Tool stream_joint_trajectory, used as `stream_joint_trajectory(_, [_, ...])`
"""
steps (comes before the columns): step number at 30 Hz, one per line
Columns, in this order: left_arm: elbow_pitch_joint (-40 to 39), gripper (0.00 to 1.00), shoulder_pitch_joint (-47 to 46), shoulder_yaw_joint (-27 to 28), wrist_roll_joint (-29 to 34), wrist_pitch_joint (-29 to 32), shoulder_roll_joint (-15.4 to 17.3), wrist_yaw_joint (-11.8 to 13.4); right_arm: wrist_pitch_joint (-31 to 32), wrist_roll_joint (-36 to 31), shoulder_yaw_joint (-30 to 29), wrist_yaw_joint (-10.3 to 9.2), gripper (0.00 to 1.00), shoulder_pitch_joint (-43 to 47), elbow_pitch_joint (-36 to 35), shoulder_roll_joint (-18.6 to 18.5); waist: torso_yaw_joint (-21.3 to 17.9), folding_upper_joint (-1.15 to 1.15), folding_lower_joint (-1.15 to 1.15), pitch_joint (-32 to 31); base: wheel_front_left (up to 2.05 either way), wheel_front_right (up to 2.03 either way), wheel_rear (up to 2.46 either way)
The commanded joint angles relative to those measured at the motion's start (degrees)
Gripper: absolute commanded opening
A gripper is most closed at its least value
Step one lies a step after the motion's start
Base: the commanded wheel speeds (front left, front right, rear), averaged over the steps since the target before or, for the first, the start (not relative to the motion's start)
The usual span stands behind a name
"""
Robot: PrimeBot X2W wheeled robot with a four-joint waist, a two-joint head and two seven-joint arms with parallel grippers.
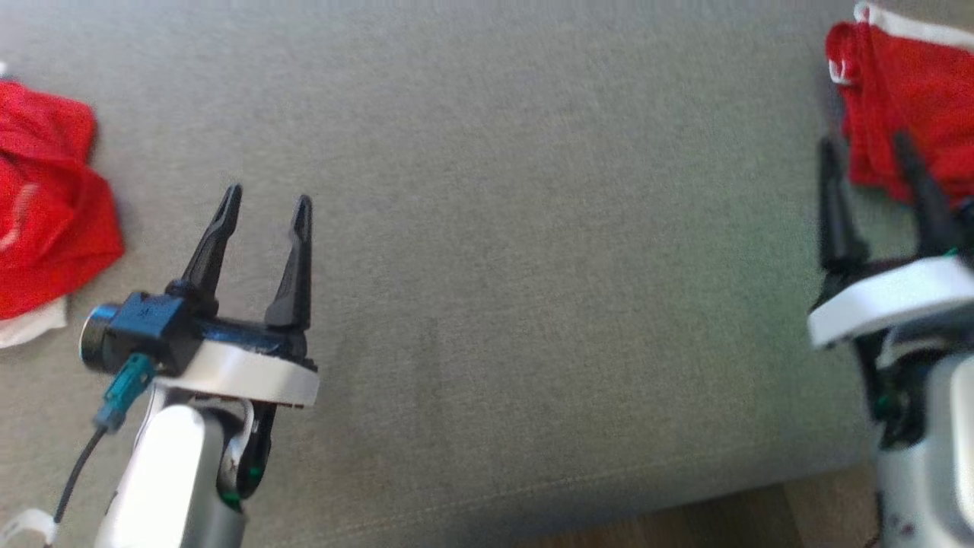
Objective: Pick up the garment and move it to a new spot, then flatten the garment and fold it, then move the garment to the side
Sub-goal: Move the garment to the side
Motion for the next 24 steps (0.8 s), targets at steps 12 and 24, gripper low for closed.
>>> stream_joint_trajectory(12, [-0.2,1.00,5.7,4.7,-1.7,-0.7,-0.2,3.2,-4.6,-0.9,6.5,-0.04,1.00,8.1,-1.9,4.1,8.9,0.00,0.00,-9.9,0.00,0.00,0.00])
stream_joint_trajectory(24, [-0.4,1.00,12.3,4.0,-2.0,-0.1,0.3,4.1,-4.4,-0.1,5.6,-0.04,1.00,15.0,-1.3,4.4,10.9,0.00,0.00,-16.9,0.00,0.00,0.00])
